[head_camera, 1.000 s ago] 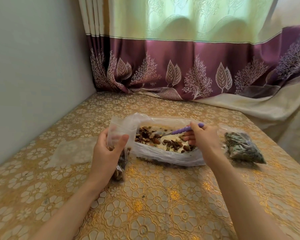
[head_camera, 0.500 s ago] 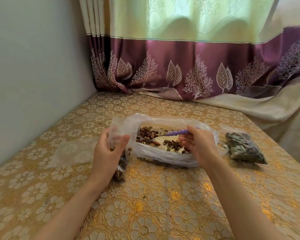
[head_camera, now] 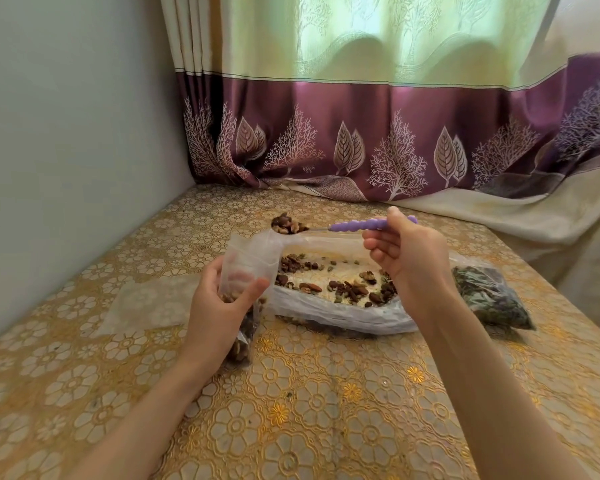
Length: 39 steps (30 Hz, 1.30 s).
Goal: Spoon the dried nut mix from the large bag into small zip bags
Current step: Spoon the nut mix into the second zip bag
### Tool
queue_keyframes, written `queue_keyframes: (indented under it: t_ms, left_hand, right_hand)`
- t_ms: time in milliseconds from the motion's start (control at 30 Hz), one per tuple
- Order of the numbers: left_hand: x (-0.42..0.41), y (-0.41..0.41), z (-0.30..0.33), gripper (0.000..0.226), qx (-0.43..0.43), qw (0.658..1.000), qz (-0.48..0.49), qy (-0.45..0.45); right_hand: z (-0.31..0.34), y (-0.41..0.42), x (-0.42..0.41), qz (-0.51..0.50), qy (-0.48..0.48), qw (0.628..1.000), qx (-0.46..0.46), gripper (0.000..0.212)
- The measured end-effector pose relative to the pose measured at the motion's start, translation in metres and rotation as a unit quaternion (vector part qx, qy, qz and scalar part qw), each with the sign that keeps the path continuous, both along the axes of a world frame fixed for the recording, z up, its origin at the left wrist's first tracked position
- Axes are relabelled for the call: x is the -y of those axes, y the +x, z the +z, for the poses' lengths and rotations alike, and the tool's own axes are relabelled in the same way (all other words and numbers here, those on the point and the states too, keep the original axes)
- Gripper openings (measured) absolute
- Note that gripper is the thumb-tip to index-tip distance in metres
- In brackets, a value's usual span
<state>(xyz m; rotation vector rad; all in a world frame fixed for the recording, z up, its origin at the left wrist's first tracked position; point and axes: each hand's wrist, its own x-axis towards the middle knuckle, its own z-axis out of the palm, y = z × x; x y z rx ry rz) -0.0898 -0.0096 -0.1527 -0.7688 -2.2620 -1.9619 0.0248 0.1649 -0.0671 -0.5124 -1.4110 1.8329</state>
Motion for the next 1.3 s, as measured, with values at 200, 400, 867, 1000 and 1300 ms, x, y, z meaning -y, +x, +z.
queue_keyframes:
  t_ms: [200, 400, 867, 1000, 1300]
  left_hand:
    - [0.000, -0.002, 0.000, 0.089, 0.004, 1.000, 0.007, 0.014]
    - [0.000, -0.002, -0.002, 0.093, 0.004, 0.999, 0.014, 0.035]
    - [0.003, -0.002, 0.005, 0.058, -0.003, 0.995, 0.045, 0.084]
    - [0.006, -0.002, 0.010, 0.062, -0.015, 0.993, 0.044, 0.109]
    - [0.010, 0.000, 0.014, 0.022, -0.025, 0.995, 0.028, 0.097]
  right_hand:
    - [0.011, 0.001, 0.023, 0.066, 0.061, 0.996, -0.028, 0.035]
    - [0.013, 0.000, 0.037, 0.111, 0.197, 0.974, -0.020, 0.029]
    - [0.013, 0.005, 0.010, 0.042, 0.051, 0.996, -0.052, 0.028]
    - [0.004, 0.009, -0.013, -0.011, 0.018, 1.000, 0.004, 0.029]
    - [-0.017, 0.005, -0.031, -0.057, 0.138, 0.978, 0.146, 0.036]
